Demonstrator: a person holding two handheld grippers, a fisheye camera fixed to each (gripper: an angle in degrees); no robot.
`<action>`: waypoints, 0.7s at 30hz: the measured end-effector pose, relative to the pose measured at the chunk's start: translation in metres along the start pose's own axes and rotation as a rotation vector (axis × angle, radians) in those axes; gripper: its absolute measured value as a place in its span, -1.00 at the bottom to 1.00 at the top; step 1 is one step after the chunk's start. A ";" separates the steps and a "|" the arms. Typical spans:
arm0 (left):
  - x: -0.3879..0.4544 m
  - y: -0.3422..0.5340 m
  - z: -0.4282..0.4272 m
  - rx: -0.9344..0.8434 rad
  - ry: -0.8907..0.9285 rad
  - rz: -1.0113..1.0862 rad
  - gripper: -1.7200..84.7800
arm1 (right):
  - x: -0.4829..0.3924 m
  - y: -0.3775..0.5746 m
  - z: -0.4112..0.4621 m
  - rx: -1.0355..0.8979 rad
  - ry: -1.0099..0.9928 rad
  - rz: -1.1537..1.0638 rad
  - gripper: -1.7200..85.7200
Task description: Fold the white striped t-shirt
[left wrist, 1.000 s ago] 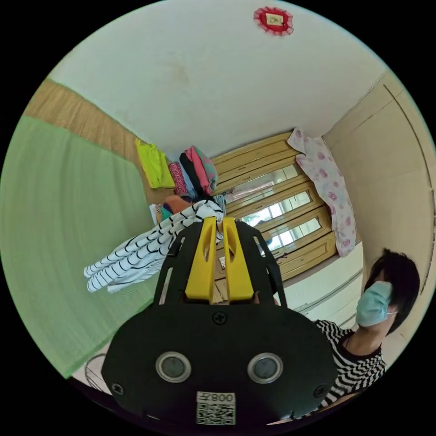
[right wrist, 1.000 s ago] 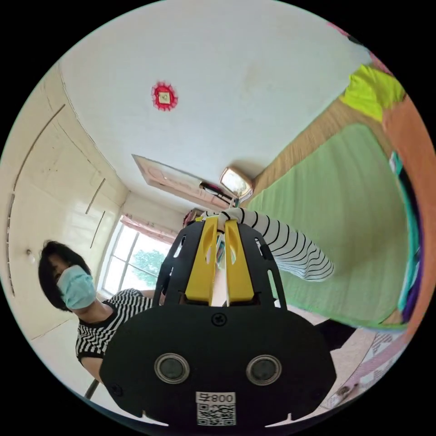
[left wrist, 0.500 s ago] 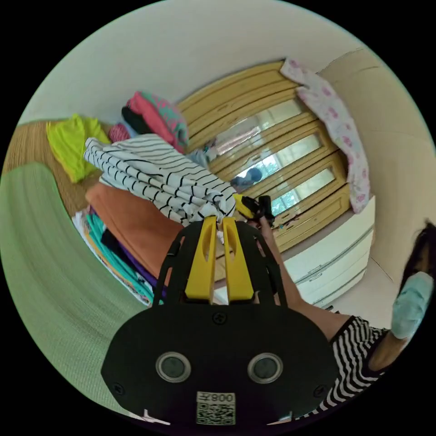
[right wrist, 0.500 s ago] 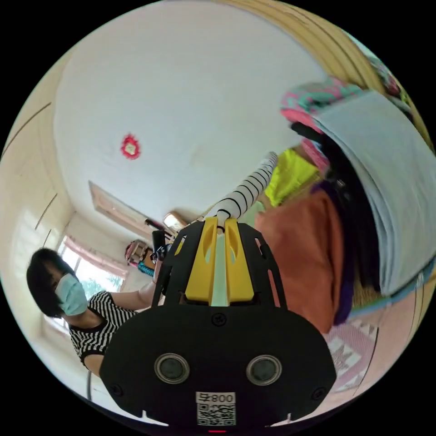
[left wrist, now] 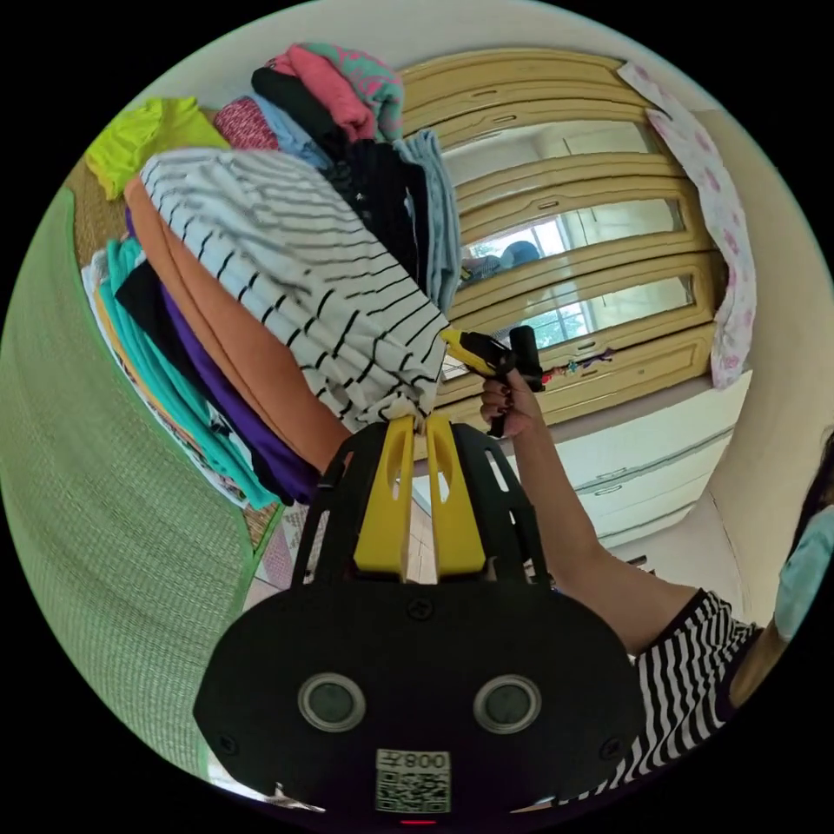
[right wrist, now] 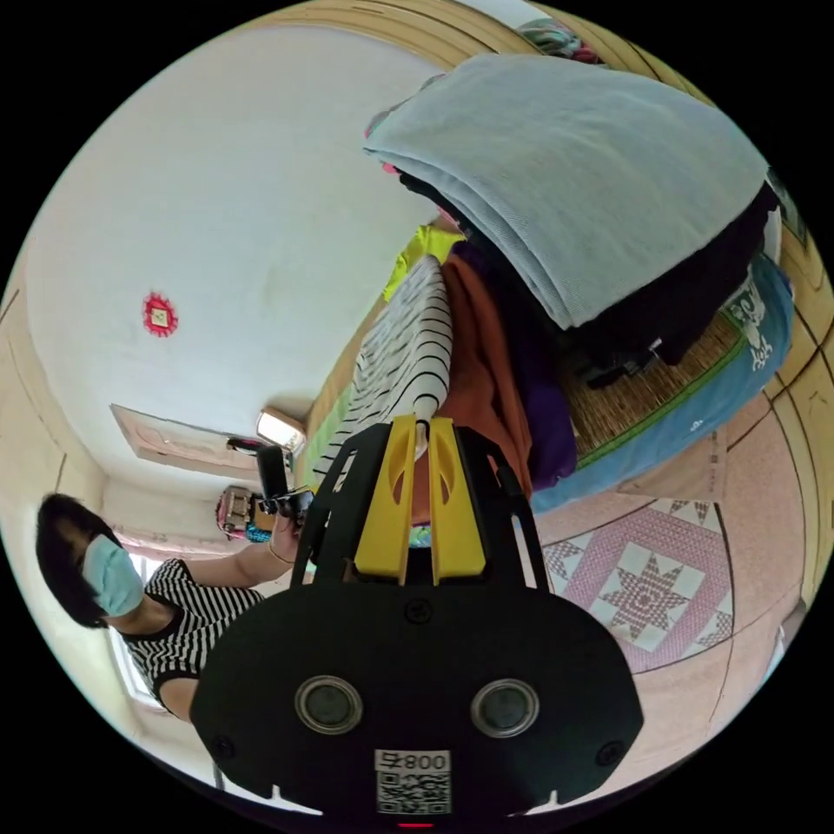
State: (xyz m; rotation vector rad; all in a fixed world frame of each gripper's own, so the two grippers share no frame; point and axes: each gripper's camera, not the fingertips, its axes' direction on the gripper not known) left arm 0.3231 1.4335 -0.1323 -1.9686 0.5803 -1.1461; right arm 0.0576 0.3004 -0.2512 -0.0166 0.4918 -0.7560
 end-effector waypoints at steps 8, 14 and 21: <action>-0.051 -0.013 0.037 -0.065 0.062 -0.121 -0.90 | 0.031 0.009 0.032 -0.031 0.020 0.122 -0.91; -0.052 -0.015 0.034 -0.129 0.080 -0.075 -0.94 | 0.020 0.031 0.030 0.068 0.010 0.130 -0.93; -0.025 -0.037 0.000 -0.012 -0.026 0.131 -0.95 | -0.086 0.076 0.041 0.274 0.271 -0.068 -0.96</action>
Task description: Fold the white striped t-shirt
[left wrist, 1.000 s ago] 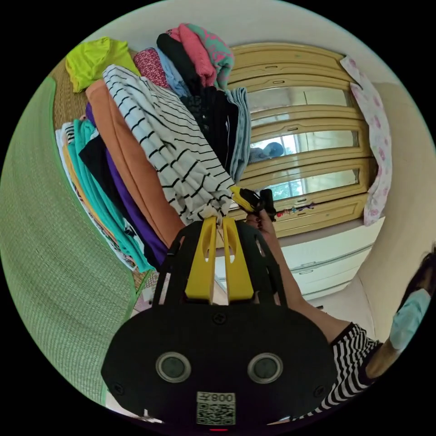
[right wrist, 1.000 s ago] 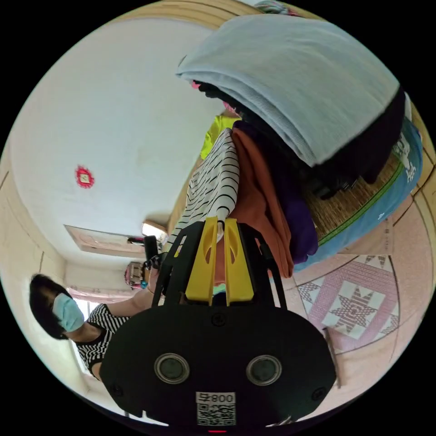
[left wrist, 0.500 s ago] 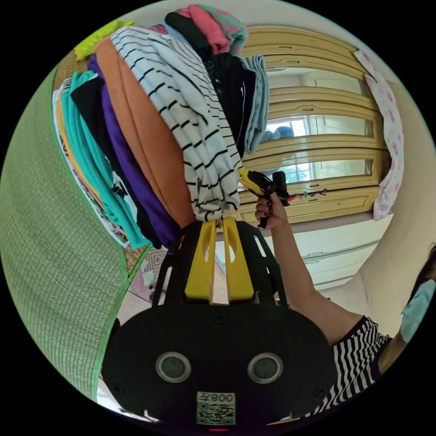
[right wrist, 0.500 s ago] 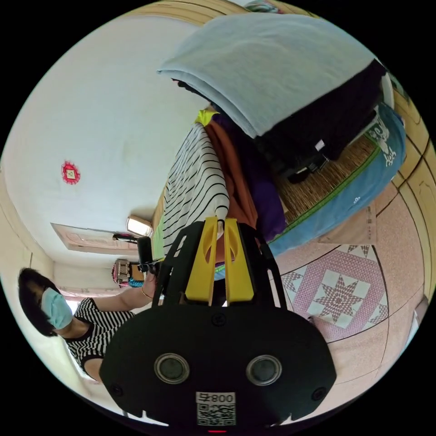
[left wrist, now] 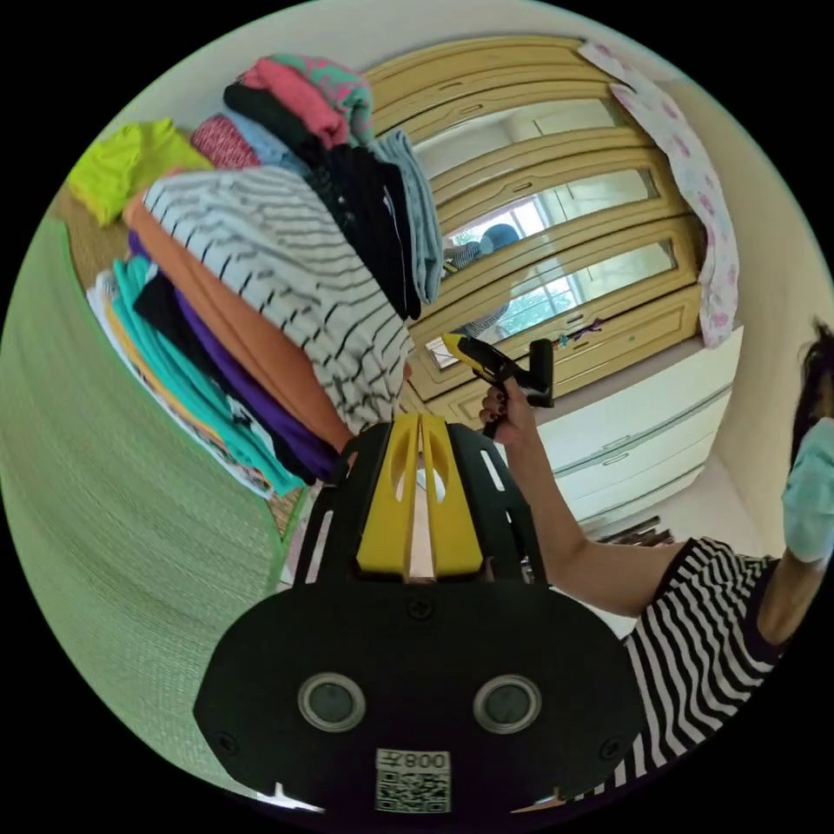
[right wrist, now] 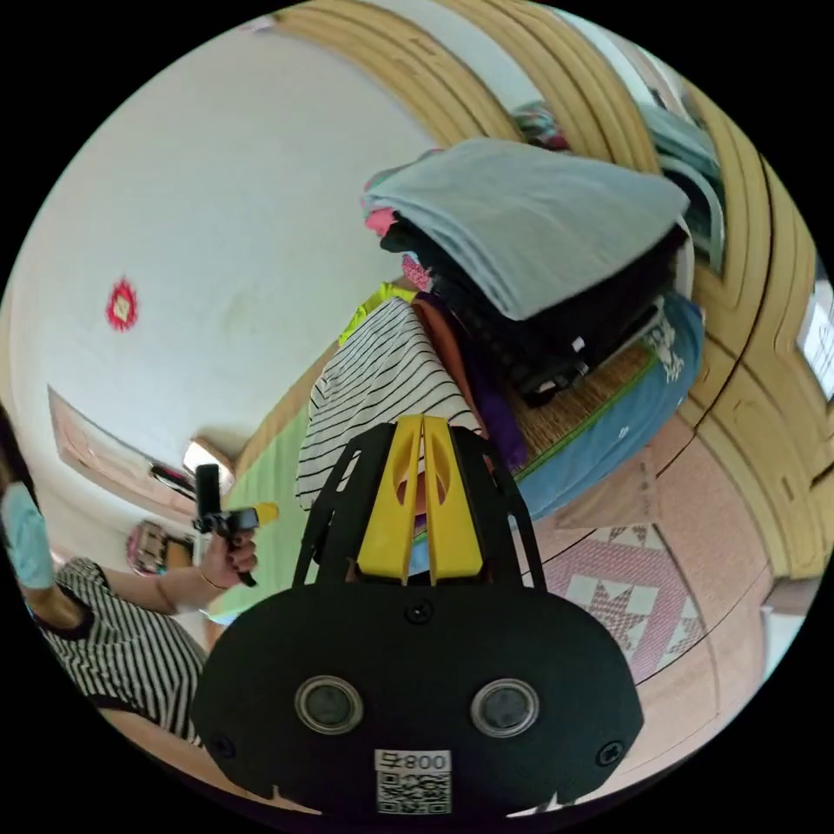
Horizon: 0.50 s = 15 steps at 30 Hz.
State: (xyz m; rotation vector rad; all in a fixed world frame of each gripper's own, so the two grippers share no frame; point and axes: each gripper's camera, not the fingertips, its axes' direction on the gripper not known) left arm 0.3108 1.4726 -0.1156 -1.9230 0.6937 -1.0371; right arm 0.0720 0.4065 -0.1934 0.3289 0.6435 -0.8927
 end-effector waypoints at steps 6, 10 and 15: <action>-0.007 -0.037 0.039 -0.153 -0.291 0.112 -0.96 | -0.071 0.012 0.126 -0.158 0.399 -0.184 -0.96; -0.002 -0.034 0.022 -0.079 -0.226 0.109 -0.96 | -0.086 0.034 0.149 -0.140 0.457 -0.188 -0.96; -0.004 -0.032 0.029 -0.139 -0.310 0.160 -0.96 | -0.158 0.086 0.144 0.013 0.361 -0.358 -0.96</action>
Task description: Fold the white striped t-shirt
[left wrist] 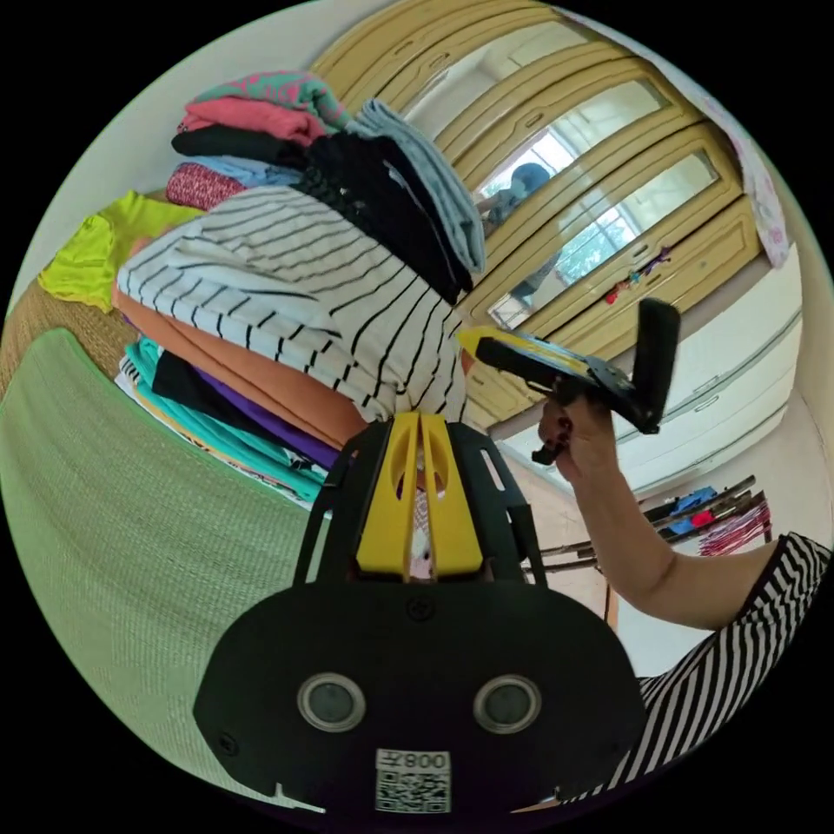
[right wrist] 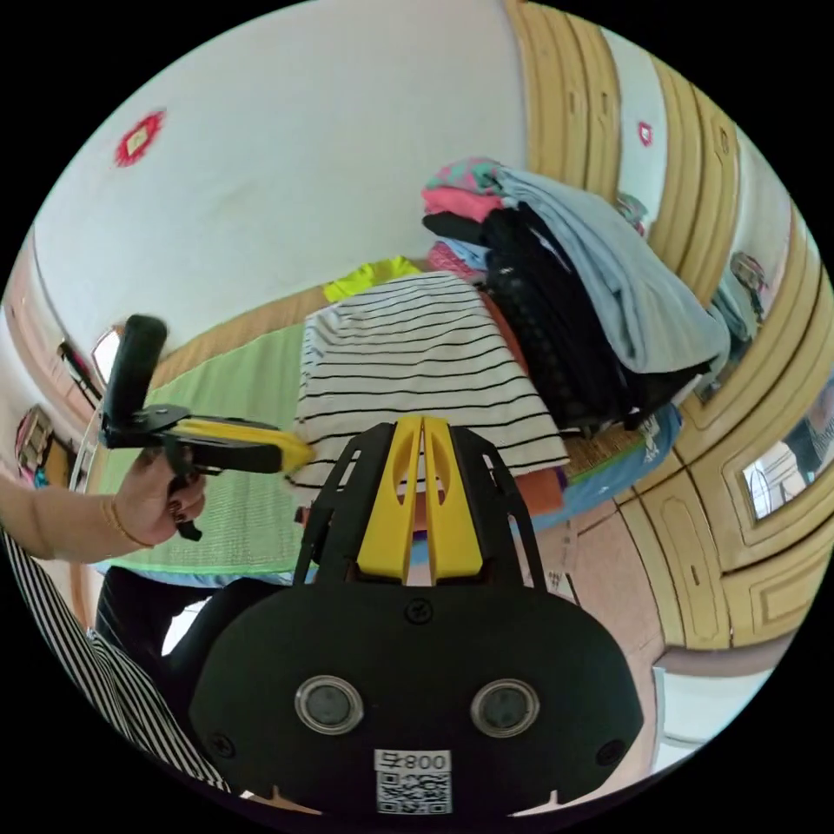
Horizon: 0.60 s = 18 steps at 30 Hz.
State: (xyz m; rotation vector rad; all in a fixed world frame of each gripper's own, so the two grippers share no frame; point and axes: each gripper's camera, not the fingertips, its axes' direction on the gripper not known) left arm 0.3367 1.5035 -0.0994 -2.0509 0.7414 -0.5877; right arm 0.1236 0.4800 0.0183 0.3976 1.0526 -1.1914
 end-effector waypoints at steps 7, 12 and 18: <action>-0.001 0.035 -0.052 0.073 -0.095 0.079 -0.96 | -0.053 0.023 0.042 -0.045 0.064 -0.036 -0.95; -0.030 0.102 -0.080 -0.058 -0.413 0.115 -0.96 | -0.091 0.028 0.012 0.191 -0.061 -0.123 -0.93; -0.085 0.181 -0.077 -0.258 -0.493 -0.076 -0.96 | -0.148 -0.032 0.066 0.302 -0.260 -0.218 -0.83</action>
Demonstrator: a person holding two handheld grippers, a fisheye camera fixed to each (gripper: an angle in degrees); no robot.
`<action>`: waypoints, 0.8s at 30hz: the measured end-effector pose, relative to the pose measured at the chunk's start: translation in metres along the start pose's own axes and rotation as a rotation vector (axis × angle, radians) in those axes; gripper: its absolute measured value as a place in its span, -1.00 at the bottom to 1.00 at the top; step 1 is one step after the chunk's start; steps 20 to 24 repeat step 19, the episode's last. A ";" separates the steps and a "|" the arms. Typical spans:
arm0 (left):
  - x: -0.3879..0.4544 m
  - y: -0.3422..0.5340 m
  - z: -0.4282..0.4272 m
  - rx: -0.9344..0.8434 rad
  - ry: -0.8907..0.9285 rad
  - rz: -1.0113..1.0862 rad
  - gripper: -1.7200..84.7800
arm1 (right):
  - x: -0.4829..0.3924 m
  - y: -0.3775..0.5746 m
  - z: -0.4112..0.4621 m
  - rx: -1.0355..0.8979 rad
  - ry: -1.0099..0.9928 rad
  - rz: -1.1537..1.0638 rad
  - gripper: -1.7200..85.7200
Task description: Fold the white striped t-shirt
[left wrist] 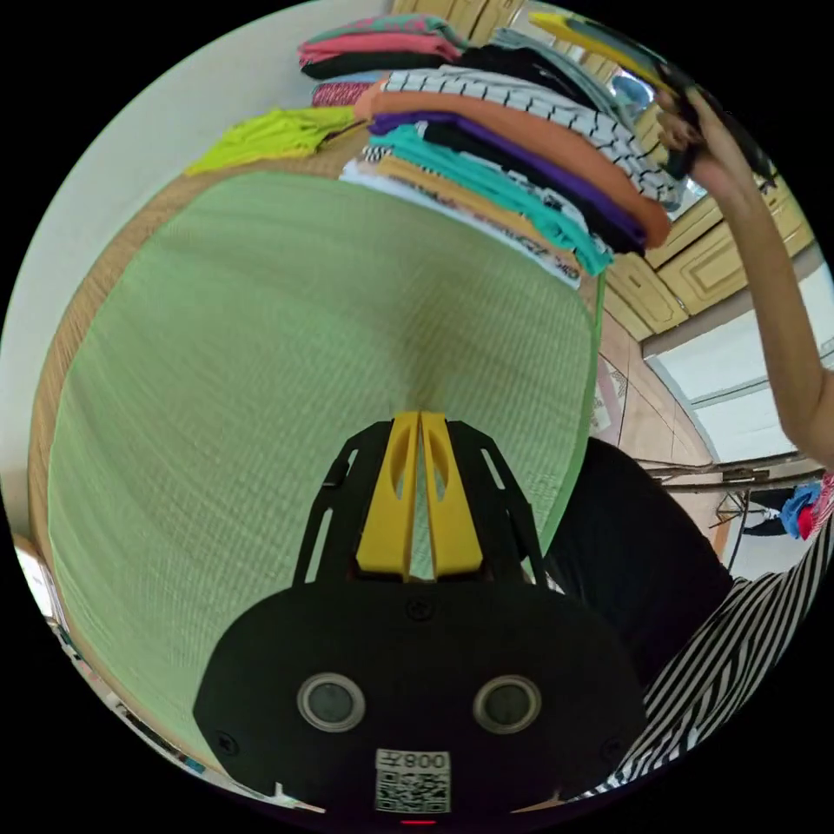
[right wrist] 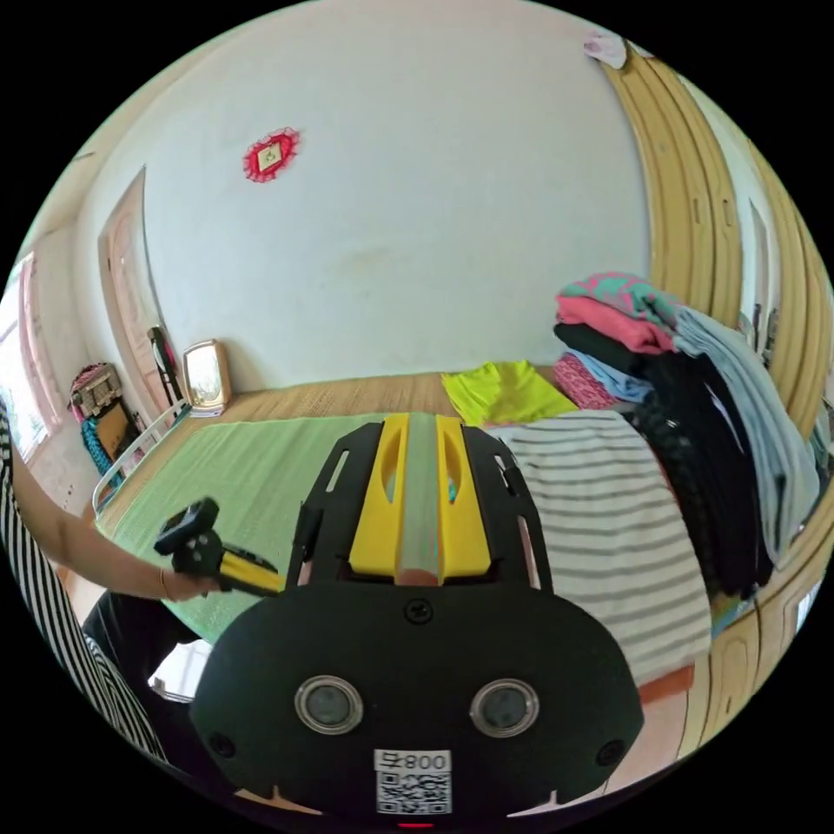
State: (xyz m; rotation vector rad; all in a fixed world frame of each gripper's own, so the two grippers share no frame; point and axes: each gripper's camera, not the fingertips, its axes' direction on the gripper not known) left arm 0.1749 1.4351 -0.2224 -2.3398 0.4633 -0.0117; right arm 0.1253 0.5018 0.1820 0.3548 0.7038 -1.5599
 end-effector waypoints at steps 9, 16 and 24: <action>-0.028 0.043 -0.018 0.169 0.093 -0.049 -0.95 | 0.057 -0.100 0.250 -0.166 0.062 0.088 -0.73; -0.047 0.067 -0.037 0.203 0.094 -0.043 -0.95 | 0.158 -0.107 0.443 -0.449 0.360 0.227 -0.77; -0.060 0.076 -0.044 0.209 0.129 -0.053 -0.95 | 0.190 -0.093 0.486 -0.500 0.410 0.248 -0.77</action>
